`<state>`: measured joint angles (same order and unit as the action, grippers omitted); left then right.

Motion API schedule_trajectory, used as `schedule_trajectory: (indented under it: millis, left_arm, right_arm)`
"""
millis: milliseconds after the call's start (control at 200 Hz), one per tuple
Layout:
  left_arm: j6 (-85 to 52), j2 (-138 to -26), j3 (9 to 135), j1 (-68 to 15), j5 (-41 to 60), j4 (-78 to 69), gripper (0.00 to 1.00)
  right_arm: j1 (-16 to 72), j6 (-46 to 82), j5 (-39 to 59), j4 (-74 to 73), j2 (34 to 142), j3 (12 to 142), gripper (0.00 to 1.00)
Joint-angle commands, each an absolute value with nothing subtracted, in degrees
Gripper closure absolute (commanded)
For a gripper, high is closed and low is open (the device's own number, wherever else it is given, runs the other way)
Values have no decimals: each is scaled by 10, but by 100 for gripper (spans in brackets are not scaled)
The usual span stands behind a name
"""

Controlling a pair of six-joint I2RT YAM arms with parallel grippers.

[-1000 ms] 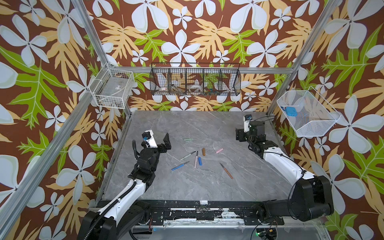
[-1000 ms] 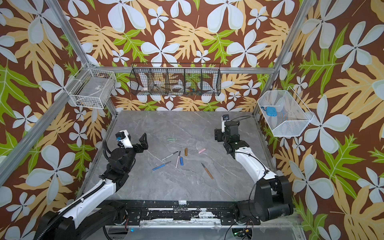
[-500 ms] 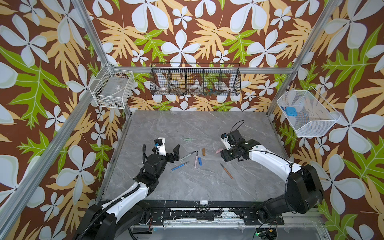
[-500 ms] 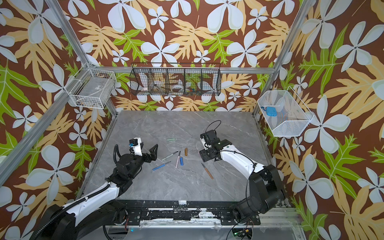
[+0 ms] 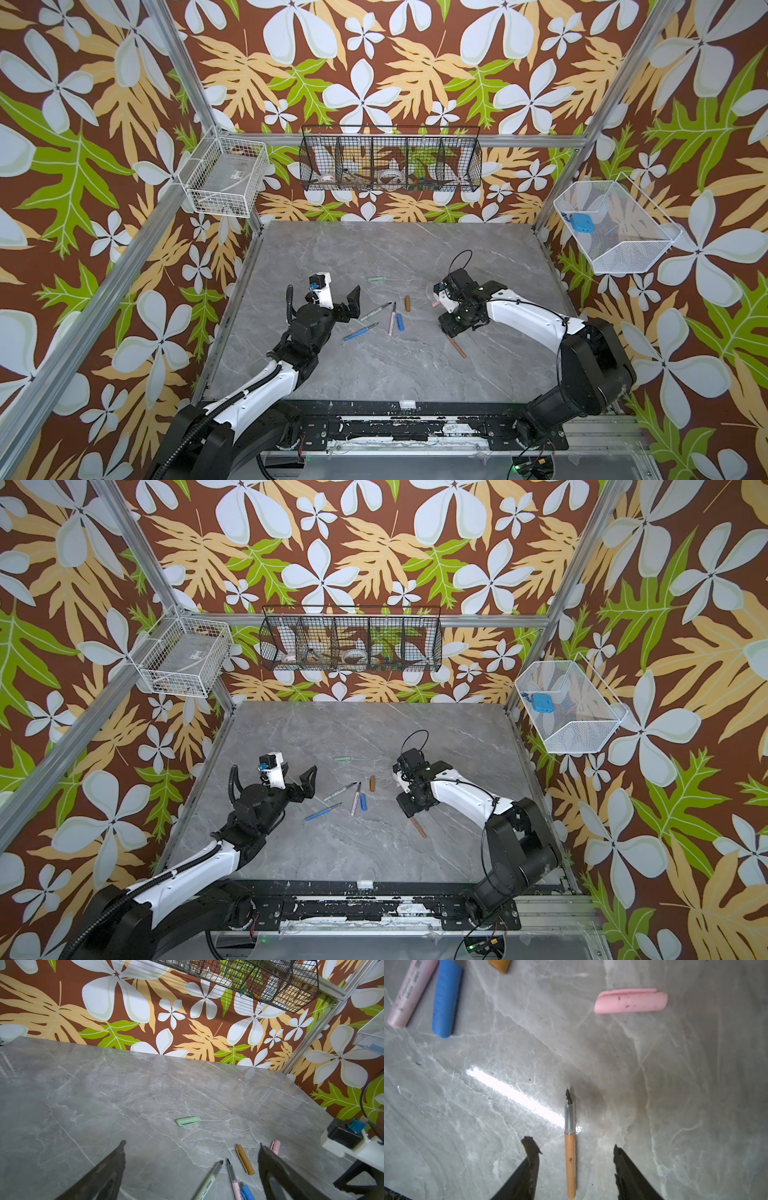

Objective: Insert the pens into the pen caps
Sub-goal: 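Move the right gripper over the orange fountain pen while the left arm rises, then lower the right gripper and close it on the orange fountain pen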

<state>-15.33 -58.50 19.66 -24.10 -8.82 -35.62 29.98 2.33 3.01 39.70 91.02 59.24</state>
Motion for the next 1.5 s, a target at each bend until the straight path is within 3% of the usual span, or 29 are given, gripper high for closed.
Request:
schedule_trajectory:
  millis: [0, 465, 1031, 1496]
  left_arm:
    - [-156, -585, 200, -241, -106, -359, 0]
    - [-161, -579, 197, -241, -131, -359, 0]
    - [-162, -585, 195, -241, -132, -363, 0]
    - [-163, -593, 199, -241, -122, -360, 0]
  right_arm:
    - [311, 30, 27, 406, 912, 581, 43]
    - [320, 38, 39, 360, 948, 563, 52]
    - [319, 37, -2, 375, 977, 569, 54]
    - [319, 43, 8, 376, 1015, 575, 70]
